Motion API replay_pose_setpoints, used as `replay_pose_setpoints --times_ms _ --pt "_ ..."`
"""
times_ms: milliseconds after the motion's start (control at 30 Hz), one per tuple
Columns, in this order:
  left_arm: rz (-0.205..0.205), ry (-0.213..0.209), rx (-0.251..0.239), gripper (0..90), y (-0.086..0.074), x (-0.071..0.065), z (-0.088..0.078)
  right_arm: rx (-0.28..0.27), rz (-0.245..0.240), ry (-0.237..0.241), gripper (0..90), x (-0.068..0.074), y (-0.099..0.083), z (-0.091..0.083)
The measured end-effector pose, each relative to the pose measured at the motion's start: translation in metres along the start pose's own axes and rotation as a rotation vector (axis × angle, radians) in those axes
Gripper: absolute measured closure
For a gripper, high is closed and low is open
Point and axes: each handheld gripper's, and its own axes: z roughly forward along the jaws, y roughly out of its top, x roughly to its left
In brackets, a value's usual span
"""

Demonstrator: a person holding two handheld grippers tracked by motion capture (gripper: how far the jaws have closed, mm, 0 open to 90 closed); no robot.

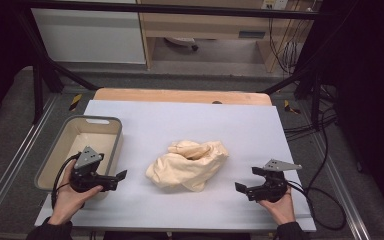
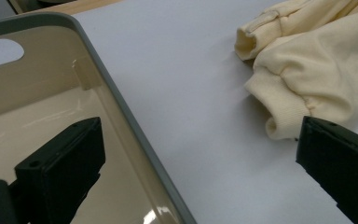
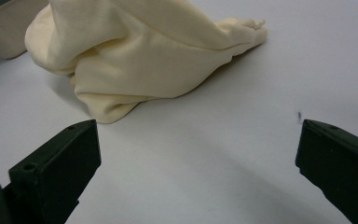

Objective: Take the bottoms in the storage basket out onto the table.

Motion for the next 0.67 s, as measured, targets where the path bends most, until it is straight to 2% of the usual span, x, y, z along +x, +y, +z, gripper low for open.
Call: replay_pose_setpoints --times_ms 300,667 --pt "0.005 -0.012 0.009 0.5 -0.0043 0.0030 -0.0009 0.001 0.000 0.000 0.5 -0.0001 0.0000 -0.0001" --pt "-0.009 -0.020 0.019 0.9 -0.0056 0.0040 0.0009 0.007 -0.002 0.000 0.5 -0.0001 -0.0002 0.0008"
